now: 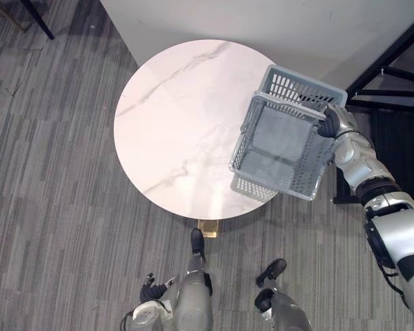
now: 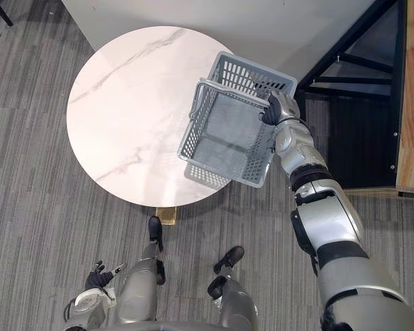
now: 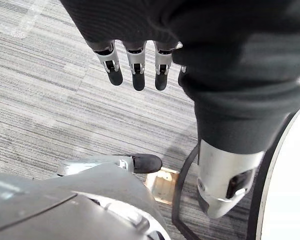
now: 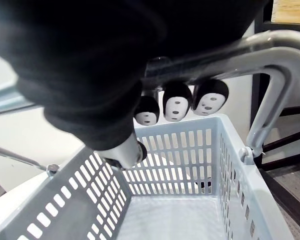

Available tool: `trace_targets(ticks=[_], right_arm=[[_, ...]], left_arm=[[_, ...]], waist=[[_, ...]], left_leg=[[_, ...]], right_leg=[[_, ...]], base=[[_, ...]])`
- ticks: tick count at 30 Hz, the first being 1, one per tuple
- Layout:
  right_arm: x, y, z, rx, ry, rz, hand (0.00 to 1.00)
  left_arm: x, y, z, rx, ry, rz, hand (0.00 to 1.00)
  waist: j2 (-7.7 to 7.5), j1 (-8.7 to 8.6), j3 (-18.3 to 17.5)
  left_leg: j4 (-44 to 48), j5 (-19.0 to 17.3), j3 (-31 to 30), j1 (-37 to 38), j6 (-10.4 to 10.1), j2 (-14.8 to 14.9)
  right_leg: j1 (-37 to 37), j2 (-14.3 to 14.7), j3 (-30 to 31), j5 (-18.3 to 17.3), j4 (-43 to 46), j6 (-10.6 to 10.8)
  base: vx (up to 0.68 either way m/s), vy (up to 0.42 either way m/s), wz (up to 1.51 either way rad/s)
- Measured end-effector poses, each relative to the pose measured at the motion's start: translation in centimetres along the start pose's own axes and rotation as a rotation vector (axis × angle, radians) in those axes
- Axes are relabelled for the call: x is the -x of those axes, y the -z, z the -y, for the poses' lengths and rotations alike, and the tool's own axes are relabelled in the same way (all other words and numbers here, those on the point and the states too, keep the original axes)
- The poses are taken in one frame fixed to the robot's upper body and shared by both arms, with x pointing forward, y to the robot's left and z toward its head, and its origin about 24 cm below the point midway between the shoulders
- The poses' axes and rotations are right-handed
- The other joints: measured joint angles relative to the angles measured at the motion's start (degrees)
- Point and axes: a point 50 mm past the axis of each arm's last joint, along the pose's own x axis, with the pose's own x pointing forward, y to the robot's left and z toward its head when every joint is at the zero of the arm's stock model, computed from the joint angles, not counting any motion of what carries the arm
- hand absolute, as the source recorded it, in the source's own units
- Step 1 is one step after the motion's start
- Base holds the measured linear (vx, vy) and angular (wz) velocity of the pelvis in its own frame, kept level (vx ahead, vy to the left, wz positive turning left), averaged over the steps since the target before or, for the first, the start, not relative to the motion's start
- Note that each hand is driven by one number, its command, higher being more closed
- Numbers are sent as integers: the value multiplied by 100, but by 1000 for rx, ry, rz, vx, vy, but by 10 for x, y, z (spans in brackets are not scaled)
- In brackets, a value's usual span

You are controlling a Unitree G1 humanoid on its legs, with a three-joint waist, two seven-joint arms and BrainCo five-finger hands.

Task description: Pick vegetable in the basket

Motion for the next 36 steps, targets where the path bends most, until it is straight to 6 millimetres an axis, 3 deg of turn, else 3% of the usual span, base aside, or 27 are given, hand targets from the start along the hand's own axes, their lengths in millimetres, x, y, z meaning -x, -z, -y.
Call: trace_targets(ticks=[7,11,13,17,19,22,27,32,36], right_arm=[[7,-7,-20,102,-101,73,100],[22,-33,-38,136,-168,249,100],[37,-38,-50,148,-211,329,100],[54,-55,-49,123,-217,472,100],[59,-54,-45,94,-225,498,100],[70,-52,-47,51,-270,523,100],[97,-34,-63,73,-397,540,100],[114,-28,-74,74,-466,564,100],[128,-25,-83,55,-501,580,100]], left_arm=[[0,-2,2,-22,1,7,0],[-1,-1,1,-26,-6,-5,0],[-1,-1,-1,-37,-9,-8,0],[1,8,-14,-47,-23,-32,0],[2,11,-16,-49,-23,-41,0],[6,22,-27,-55,-36,-80,0],[12,38,-32,-57,-32,-134,0],[17,49,-38,-55,-44,-171,0],[27,71,-47,-59,-57,-252,0]], waist=[[2,19,14],[-6,-63,13],[-50,-77,-7],[-242,-232,-166],[-336,-263,-232],[-467,-452,-476],[-456,-526,-950],[-466,-531,-1081],[-482,-535,-1222]], left_leg=[[0,-6,8,291,-5,23],[-4,-33,159,483,-20,75],[-7,-62,220,668,-45,134],[-9,-99,399,816,-92,222],[-10,-110,512,893,-105,243],[-10,-114,628,997,-111,262],[-12,-131,628,1077,-132,303],[-33,-151,652,1196,-147,337],[-35,-208,801,1389,-143,330]], right_leg=[[212,2,102,-3,-2,1],[277,32,268,-1,-2,1],[417,94,338,-1,-36,1],[505,222,505,77,-233,-42],[527,263,606,135,-305,-62],[553,276,716,137,-305,-63],[610,302,731,137,-306,-63],[676,312,807,125,-308,-67],[767,302,945,111,-306,-41]], base=[[14,15,-6],[-8,15,-19],[8,-5,-17],[15,-22,-24],[31,-22,-26],[48,-15,-18],[26,-8,-4],[-14,-2,-7],[19,2,-15]])
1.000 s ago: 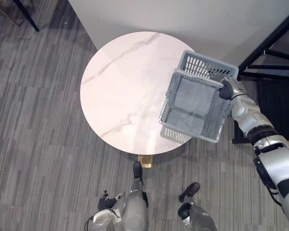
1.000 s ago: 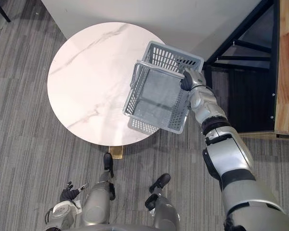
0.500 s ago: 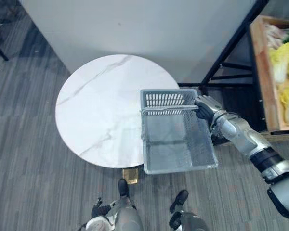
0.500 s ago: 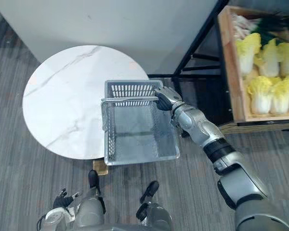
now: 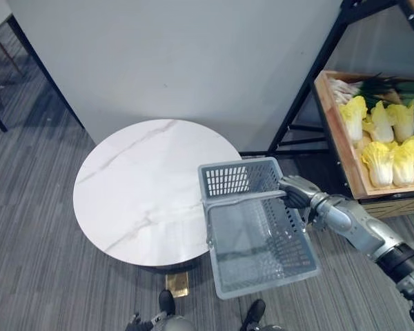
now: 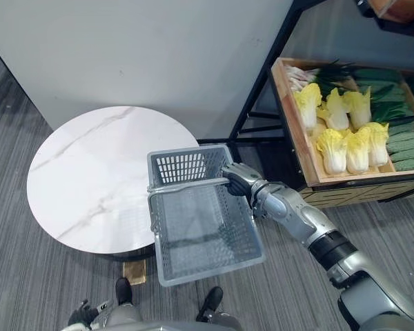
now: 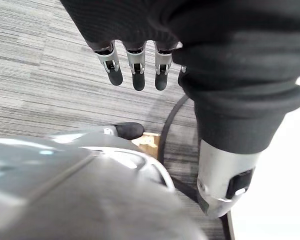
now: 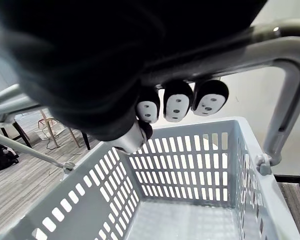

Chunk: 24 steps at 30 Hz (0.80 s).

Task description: Pick vegetable in the basket

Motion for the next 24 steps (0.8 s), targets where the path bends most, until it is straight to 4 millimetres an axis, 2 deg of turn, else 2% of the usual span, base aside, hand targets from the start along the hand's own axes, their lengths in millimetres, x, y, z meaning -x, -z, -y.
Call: trace_targets(ticks=[3,5,6,8,9,10,11,12,13,14,15,17,18,19,20,21,23,24], right_arm=[[10,3,-17,-40,-30,-25,100],[25,10,-30,-86,-37,-78,100],[30,12,-33,-96,-37,-98,100],[46,23,-39,-133,-6,-178,100],[51,29,-39,-141,26,-227,100],[53,31,-39,-139,39,-246,100],[51,32,-36,-134,68,-263,100],[47,31,-33,-119,82,-266,100],[47,32,-34,-111,78,-269,100],[47,33,-34,-106,73,-275,100],[45,34,-33,-101,73,-274,100],[38,34,-27,-87,81,-262,100],[33,33,-19,-73,101,-246,100],[30,32,-13,-65,118,-238,100],[29,33,-13,-65,120,-241,100],[29,33,-12,-63,121,-241,100],[28,33,-15,-65,116,-244,100],[23,30,-14,-54,110,-225,100]], left_arm=[[1,6,-2,5,-5,-17,0],[1,4,-2,3,-5,-10,0],[1,4,-2,-2,-3,-10,0],[1,4,-1,-17,2,-8,0],[1,3,-1,-26,3,-6,0],[1,3,-1,-37,3,-3,0],[0,1,0,-41,5,3,0],[2,6,2,-35,7,-15,0],[1,5,2,-44,8,-12,0],[2,5,0,-74,9,-8,0],[1,5,-2,-81,6,-8,0],[1,5,-2,-83,7,-6,0],[1,2,1,-79,14,1,0],[0,-2,3,-75,18,10,0],[-1,-4,5,-70,22,13,0],[0,0,10,-64,36,0,0],[0,1,7,-55,26,-1,0],[0,1,6,-54,22,-6,0]], waist=[[-38,-3,-66],[-52,-6,-58],[-53,-10,-56],[1,-71,-44],[86,-147,-77],[75,-172,-72],[135,-185,-51],[273,-109,28],[276,-190,28],[247,-286,20],[217,-256,14],[188,-217,-8],[139,-186,-42],[170,-170,-20],[257,-128,-57],[329,-80,-81],[275,-139,-95],[169,-98,-158]], left_leg=[[164,-126,18,107,4,31],[740,-455,5,-10,15,91],[848,-534,11,-10,9,89],[1209,-819,133,-126,55,127],[1342,-925,262,-261,104,217],[1348,-978,341,-297,184,214],[1430,-1066,489,-313,459,208],[1257,-978,936,-254,660,359],[1193,-945,1094,-212,712,344],[1096,-928,1419,-68,782,283],[1074,-965,1776,54,840,291],[1057,-983,2290,176,865,302],[1084,-985,2721,208,863,352],[1129,-984,3021,223,866,412],[1055,-964,3355,308,890,384],[836,-814,3736,455,934,406],[903,-776,4235,669,874,276],[1057,-786,4603,775,889,284]], right_leg=[[103,-25,41,-32,139,-26],[-119,-263,79,-367,922,-25],[-168,-333,96,-402,1114,-10],[-459,-491,350,-257,1691,148],[-820,-488,595,160,1967,246],[-1000,-475,663,487,1969,225],[-1133,-267,676,1478,1352,66],[-1086,-261,281,1364,1353,-481],[-1069,-446,-168,773,1968,-870],[-907,-864,-907,-127,3215,-991],[-641,-1157,-1293,-408,3896,-1069],[-249,-1335,-1580,-401,4208,-1107],[-133,-1371,-1769,-398,4130,-1092],[-213,-1360,-1976,-379,3944,-1090],[-187,-1032,-2090,-315,3292,-1135],[-98,-895,-2202,-601,3024,-1076],[54,-1184,-2545,-1172,3311,-887],[33,-1155,-2808,-1228,3064,-856]], base=[[57,8,-3],[38,50,-1],[23,70,-8],[-75,136,-33],[-159,195,-57],[-164,261,-104],[-151,241,-162],[-166,229,-160],[-160,221,-148],[-102,237,-132],[-73,213,-150],[-84,73,-163],[-108,-8,-184],[-137,-53,-191],[-211,-164,-179],[-190,-176,-144],[-65,-228,-126],[-2,-255,-145]])
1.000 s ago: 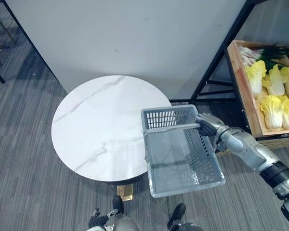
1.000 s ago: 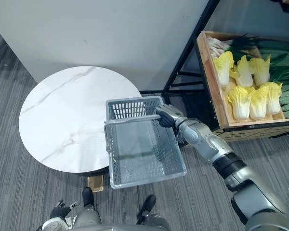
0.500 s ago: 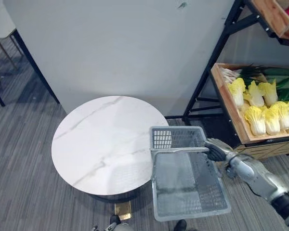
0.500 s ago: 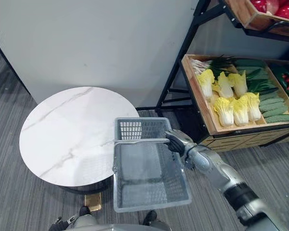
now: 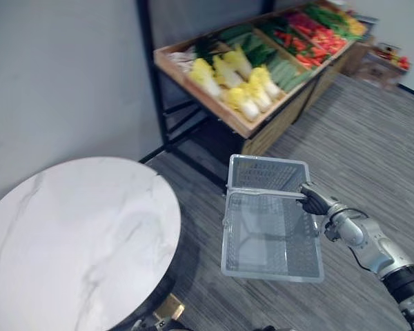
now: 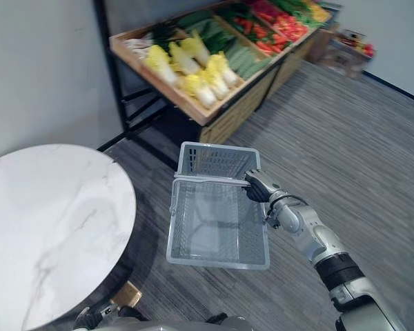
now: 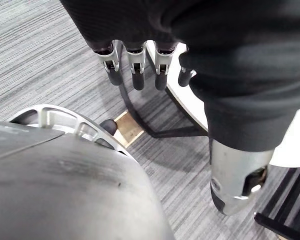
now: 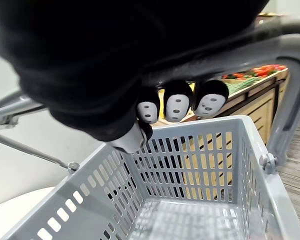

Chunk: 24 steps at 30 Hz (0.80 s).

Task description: Pick vegetable in the basket

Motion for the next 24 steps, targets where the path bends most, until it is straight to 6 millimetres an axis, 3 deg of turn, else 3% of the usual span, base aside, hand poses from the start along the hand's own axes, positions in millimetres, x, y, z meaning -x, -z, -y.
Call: trace_targets(ticks=[3,4,5,7,10,11,12,13,14,15,18,19,21,22,24], right_arm=[[-7,-7,8,19,17,40,100],[-6,-6,7,23,14,34,100],[-5,-4,7,25,11,28,100],[5,2,2,40,-16,7,100],[11,7,-4,42,-41,-11,100],[11,7,-4,41,-40,-11,100],[11,7,-5,33,-44,-14,100],[11,8,-6,30,-48,-17,100],[11,10,-8,20,-55,-26,100],[12,12,-12,9,-67,-37,100],[13,14,-14,-1,-78,-48,100],[14,16,-16,-10,-80,-55,100],[21,20,-26,-61,-92,-87,100],[24,22,-27,-71,-85,-102,100],[34,34,-26,-104,-54,-164,100]], left_arm=[[1,4,4,7,5,-16,0],[1,7,3,12,-1,-27,0],[2,7,4,15,-2,-30,0],[2,6,5,33,-9,-23,0],[2,6,2,53,-31,-21,0],[2,8,2,59,-37,-26,0],[4,13,5,67,-32,-40,0],[6,17,8,71,-25,-50,0],[9,23,13,92,-17,-58,0],[11,28,14,106,-16,-64,0],[14,35,14,98,0,-74,0],[14,35,14,97,8,-74,0],[14,34,11,83,21,-65,0],[13,32,8,76,21,-59,0],[13,31,12,43,41,-54,0]], waist=[[111,64,-10],[155,-37,-27],[194,-65,-43],[334,-208,-72],[363,-148,-51],[426,-86,-11],[411,-28,49],[446,-23,48],[515,-32,62],[545,-29,66],[675,-30,170],[722,-35,182],[551,-58,179],[537,-72,182],[608,-150,177]], left_leg=[[135,26,651,105,-55,81],[350,-32,838,108,-228,216],[489,-67,893,94,-265,306],[1260,-274,899,30,-281,841],[2161,-270,406,55,-267,1383],[2506,-208,-326,-71,-309,1512],[2580,-345,-1399,-314,-510,1352],[2510,-464,-1977,-435,-627,1144],[2227,-701,-2947,-623,-730,679],[1810,-888,-3752,-712,-776,231],[633,-932,-5144,-775,-750,-438],[555,-827,-5240,-791,-688,-471],[372,-799,-5082,-769,-620,-647],[337,-799,-5078,-785,-572,-708],[325,-816,-5092,-786,-466,-914]], right_leg=[[-126,426,-262,-22,-747,-32],[-101,750,-92,-19,-1385,-25],[-91,894,-43,33,-1614,41],[-35,1321,42,206,-2153,54],[-21,1521,386,236,-2315,-14],[-16,1584,689,241,-2402,-25],[-43,1580,968,280,-2475,-6],[-77,1554,1095,301,-2488,27],[-127,1532,1333,365,-2542,117],[-169,1549,1563,450,-2618,168],[-236,1726,1937,602,-2731,179],[-237,1756,1996,625,-2748,203],[-311,1682,2149,823,-2968,354],[-338,1645,2168,894,-3009,377],[-330,1488,2188,1146,-3071,291]], base=[[-79,-284,-140],[-80,-235,-72],[-138,-263,-59],[-177,-96,-27],[-133,21,-60],[-81,39,-118],[-63,44,-122],[-31,56,-118],[-11,86,-112],[-2,106,-112],[29,219,-90],[56,275,-57],[70,214,-25],[95,247,1],[124,293,9]])
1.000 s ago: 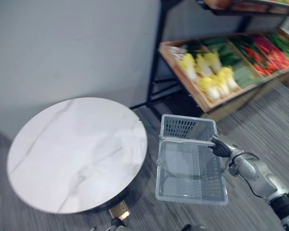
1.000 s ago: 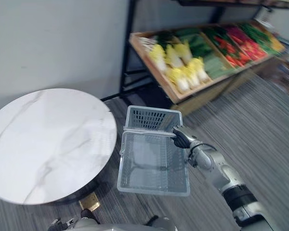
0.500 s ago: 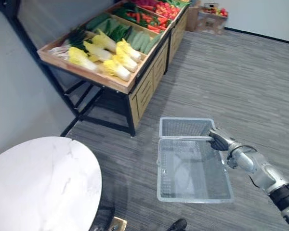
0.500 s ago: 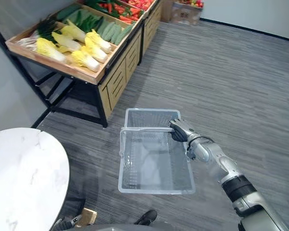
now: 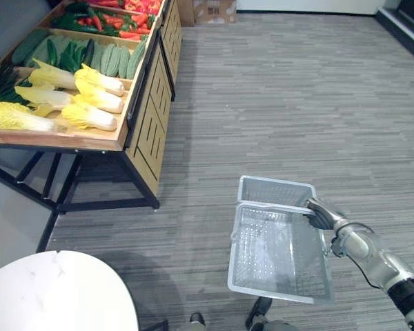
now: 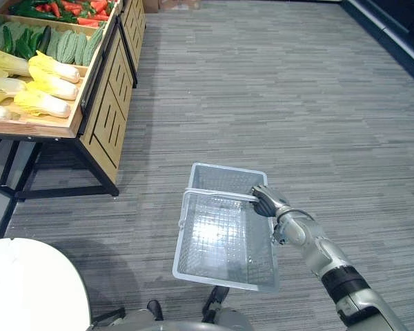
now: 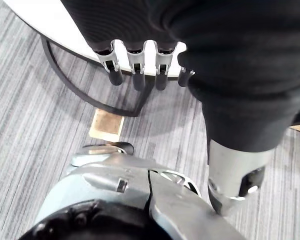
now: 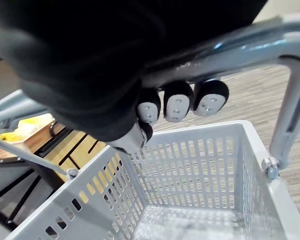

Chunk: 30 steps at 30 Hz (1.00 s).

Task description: Pick vegetable in the basket

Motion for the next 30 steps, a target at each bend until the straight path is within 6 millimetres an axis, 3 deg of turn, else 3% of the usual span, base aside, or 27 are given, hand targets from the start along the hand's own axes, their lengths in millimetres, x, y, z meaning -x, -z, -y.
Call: trace_targets(ticks=[6,8,13,16,18,19,20,21,22,24,26,27,30], right_arm=[[16,15,-11,-42,-11,-74,100],[18,17,-16,-54,-20,-86,100],[24,21,-35,-124,-39,-136,100],[29,23,-42,-138,-55,-167,100],[30,27,-41,-143,-44,-190,100],[29,27,-42,-155,-37,-195,100],[28,26,-45,-165,-39,-202,100],[29,27,-49,-174,-48,-209,100],[29,27,-51,-180,-51,-213,100],[28,26,-50,-192,-37,-216,100],[28,28,-47,-195,-20,-224,100],[28,31,-42,-198,2,-235,100],[26,36,-36,-204,30,-254,100]], left_arm=[[0,-3,4,-57,34,16,0],[0,-4,3,-71,37,18,0],[-1,-6,-1,-118,46,28,0],[-1,-6,1,-140,55,29,0],[-1,-5,4,-147,64,26,0],[-1,-5,3,-151,61,27,0],[0,-4,-1,-167,57,25,0],[0,-3,-6,-175,49,21,0],[0,-1,-7,-178,46,18,0],[0,-4,-8,-181,44,28,0],[-1,-11,-9,-168,39,52,0],[-2,-14,-5,-157,44,60,0],[-2,-19,-1,-146,52,74,0]], waist=[[42,-19,-7],[35,-9,-6],[-92,-39,-30],[-56,-38,-23],[50,7,21],[2,26,63],[-71,-1,142],[-130,-28,144],[-124,-22,148],[-99,-67,146],[-46,-55,182],[-13,-48,203],[36,-40,324]], left_leg=[[-27,-12,-18,255,25,-322],[-64,-77,-7,367,128,-366],[-83,-149,15,417,248,-494],[-89,-145,30,422,272,-452],[-300,-325,164,690,599,-393],[-370,-329,177,780,619,-454],[-414,-364,163,947,690,-583],[-395,-463,132,1132,757,-644],[-387,-489,103,1210,767,-646],[-390,-510,-50,1186,783,-617],[-354,-490,-181,1088,765,-562],[-354,-473,-323,1027,727,-495],[-404,-489,-519,1079,552,-373]], right_leg=[[204,-273,110,173,2,-2],[255,-308,221,205,3,45],[211,-456,286,275,132,146],[-178,-644,321,273,988,145],[-607,-913,290,236,2243,91],[-729,-1073,276,150,2682,-29],[-947,-1462,244,37,3548,-191],[-1094,-1662,336,3,4059,-222],[-1107,-1676,368,-37,4165,-200],[-1161,-1578,291,-253,3800,-122],[-1179,-1413,197,-220,3030,-71],[-1176,-1268,269,-25,2142,204],[-1183,-1236,460,199,1107,479]], base=[[114,248,-3],[57,219,-17],[-7,153,-5],[-61,174,-7],[-44,178,-19],[-65,190,-10],[-28,134,3],[10,72,7],[76,42,14],[139,-1,37],[222,-43,45],[278,-58,51],[394,-161,48]])
